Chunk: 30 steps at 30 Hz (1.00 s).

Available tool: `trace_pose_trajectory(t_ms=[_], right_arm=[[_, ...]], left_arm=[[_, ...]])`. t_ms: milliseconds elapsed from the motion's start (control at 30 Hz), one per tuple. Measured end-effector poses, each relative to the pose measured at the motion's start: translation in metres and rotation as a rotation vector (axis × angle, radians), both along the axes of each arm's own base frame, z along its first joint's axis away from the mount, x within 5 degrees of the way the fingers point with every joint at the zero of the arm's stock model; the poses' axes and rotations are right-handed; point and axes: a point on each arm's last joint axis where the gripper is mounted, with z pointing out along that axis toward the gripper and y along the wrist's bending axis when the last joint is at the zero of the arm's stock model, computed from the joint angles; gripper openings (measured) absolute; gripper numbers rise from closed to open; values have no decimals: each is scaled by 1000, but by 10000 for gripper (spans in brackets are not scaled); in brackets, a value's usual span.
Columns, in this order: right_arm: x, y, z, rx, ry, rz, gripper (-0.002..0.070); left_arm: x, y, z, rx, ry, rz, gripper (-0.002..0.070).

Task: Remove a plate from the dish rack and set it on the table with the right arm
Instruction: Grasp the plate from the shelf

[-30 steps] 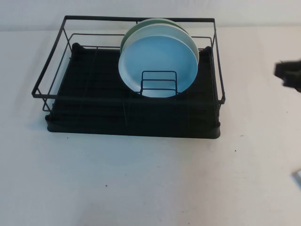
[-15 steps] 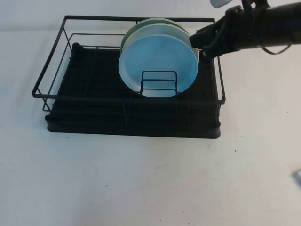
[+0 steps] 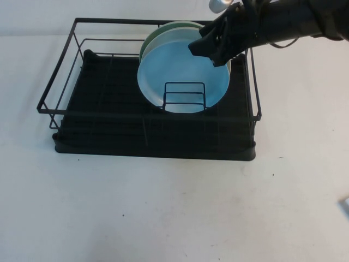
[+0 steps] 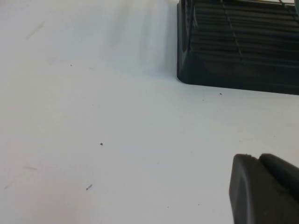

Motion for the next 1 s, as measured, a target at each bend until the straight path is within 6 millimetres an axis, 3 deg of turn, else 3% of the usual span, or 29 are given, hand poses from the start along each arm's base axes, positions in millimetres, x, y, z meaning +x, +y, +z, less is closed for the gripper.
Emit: trace_pose_trajectory(t_ms=[300,633,1000], right_arm=[[8,11,-16,-48,-14,16,326],[12,11,-18,-58,-47,0,305],[4,10,21,-36,-136,42,286]], left_arm=[[0,0,0,0,0,0,-4],[0,0,0,0,0,0,-4],[0,0,0,0,0,0,-4]])
